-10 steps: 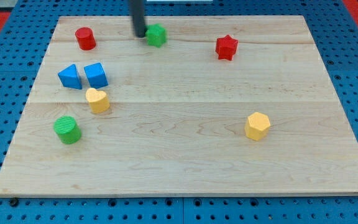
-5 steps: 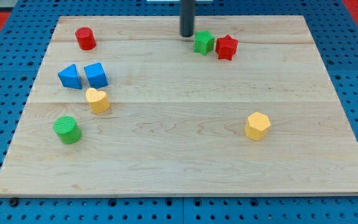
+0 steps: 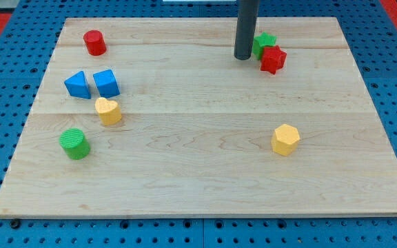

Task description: Move the green star towards the top right

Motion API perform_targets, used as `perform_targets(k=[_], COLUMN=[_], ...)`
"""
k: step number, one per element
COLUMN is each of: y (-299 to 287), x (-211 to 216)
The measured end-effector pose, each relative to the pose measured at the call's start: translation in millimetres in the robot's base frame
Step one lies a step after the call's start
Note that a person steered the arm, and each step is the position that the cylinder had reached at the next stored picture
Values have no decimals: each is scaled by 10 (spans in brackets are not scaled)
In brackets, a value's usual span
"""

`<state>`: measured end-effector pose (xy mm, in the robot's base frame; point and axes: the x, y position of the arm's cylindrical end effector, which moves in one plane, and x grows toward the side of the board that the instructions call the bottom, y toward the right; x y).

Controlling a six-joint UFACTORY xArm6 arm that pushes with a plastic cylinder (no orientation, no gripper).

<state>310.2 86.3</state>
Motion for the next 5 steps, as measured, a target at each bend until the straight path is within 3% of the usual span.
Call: perform_targets(k=[3,4,5], y=[580,1504,1742], x=[-580,-379,418])
